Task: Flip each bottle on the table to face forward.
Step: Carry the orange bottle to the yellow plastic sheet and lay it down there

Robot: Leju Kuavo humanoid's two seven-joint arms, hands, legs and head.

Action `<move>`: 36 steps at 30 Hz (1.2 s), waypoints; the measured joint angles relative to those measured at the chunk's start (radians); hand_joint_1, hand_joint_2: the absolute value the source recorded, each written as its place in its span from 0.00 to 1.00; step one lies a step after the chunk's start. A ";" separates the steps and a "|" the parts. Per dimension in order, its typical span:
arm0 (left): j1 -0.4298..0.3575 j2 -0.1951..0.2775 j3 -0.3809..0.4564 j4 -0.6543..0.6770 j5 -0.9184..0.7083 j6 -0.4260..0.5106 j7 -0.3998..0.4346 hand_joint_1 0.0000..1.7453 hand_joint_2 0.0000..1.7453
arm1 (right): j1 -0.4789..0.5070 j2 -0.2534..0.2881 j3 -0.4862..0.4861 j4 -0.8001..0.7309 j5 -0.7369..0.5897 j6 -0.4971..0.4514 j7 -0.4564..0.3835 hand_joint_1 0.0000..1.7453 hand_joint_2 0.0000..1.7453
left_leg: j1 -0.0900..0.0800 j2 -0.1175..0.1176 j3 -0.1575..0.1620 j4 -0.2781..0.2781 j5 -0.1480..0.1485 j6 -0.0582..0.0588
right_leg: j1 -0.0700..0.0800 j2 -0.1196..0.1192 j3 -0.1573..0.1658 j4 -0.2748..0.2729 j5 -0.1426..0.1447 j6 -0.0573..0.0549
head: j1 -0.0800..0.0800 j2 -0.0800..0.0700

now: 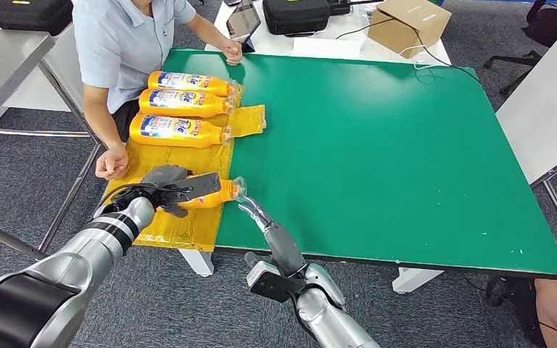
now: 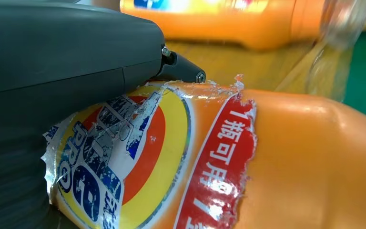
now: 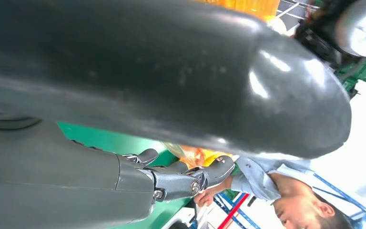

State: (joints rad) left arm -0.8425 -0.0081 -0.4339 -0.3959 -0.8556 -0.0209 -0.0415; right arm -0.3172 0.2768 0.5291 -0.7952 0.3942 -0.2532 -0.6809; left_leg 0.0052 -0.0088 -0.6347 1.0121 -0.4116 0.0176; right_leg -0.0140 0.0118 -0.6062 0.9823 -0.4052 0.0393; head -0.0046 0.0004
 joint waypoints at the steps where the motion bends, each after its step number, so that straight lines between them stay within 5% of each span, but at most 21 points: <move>1: 0.001 -0.001 -0.001 0.007 -0.003 0.001 0.004 1.00 1.00 | -0.002 0.000 0.003 0.000 -0.004 -0.001 0.000 0.00 0.00 | 0.000 0.000 0.000 0.000 0.000 0.000 | 0.000 0.000 0.000 0.000 0.000 0.000 | 0.000 0.000; 9: 0.005 -0.003 -0.003 0.035 -0.010 0.015 0.020 0.97 1.00 | -0.009 -0.001 0.022 0.006 -0.020 -0.001 0.000 0.00 0.00 | 0.000 0.000 0.001 0.000 0.000 0.000 | 0.000 0.000 0.001 0.000 0.000 0.000 | 0.000 0.000; 10: 0.005 -0.003 -0.003 0.036 -0.010 0.015 0.020 0.88 1.00 | -0.009 -0.001 0.023 0.007 -0.020 -0.001 0.000 0.00 0.00 | 0.000 0.000 0.001 0.000 0.000 0.000 | 0.000 0.000 0.001 0.000 0.000 0.000 | 0.000 0.000; 14: 0.004 -0.004 -0.003 0.040 -0.001 0.018 0.022 0.08 1.00 | -0.010 -0.001 0.027 0.011 -0.021 -0.001 0.000 0.00 0.00 | 0.000 0.000 0.001 0.000 0.000 0.000 | 0.000 0.000 0.001 0.000 0.000 0.000 | 0.000 0.000; 15: 0.004 -0.004 -0.003 0.042 0.003 0.019 0.023 0.02 1.00 | -0.011 -0.001 0.030 0.013 -0.022 -0.002 0.000 0.00 0.00 | 0.000 0.000 0.002 0.000 0.000 0.000 | 0.000 0.000 0.001 0.000 0.000 0.000 | 0.000 0.000; 28: 0.017 -0.014 0.105 0.043 0.157 -0.040 -0.082 0.00 1.00 | -0.023 -0.007 0.063 0.039 -0.055 -0.019 0.000 0.00 0.00 | 0.000 -0.001 0.002 0.000 0.000 0.000 | 0.000 -0.001 0.002 0.000 0.000 0.000 | 0.000 0.000; 36: 0.043 -0.057 0.157 -0.017 0.293 -0.165 -0.252 0.00 1.00 | -0.028 -0.019 0.076 0.049 -0.087 -0.050 0.000 0.00 0.00 | 0.000 -0.002 0.002 0.000 0.000 0.000 | 0.000 -0.001 0.002 0.000 0.000 0.000 | 0.000 0.000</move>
State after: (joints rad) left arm -0.7990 -0.0647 -0.2773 -0.4131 -0.5624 -0.1862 -0.2935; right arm -0.3456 0.2582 0.6054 -0.7457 0.3071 -0.3032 -0.6809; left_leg 0.0047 -0.0105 -0.6331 1.0121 -0.4112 0.0177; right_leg -0.0145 0.0104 -0.6040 0.9824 -0.4051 0.0394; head -0.0046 0.0004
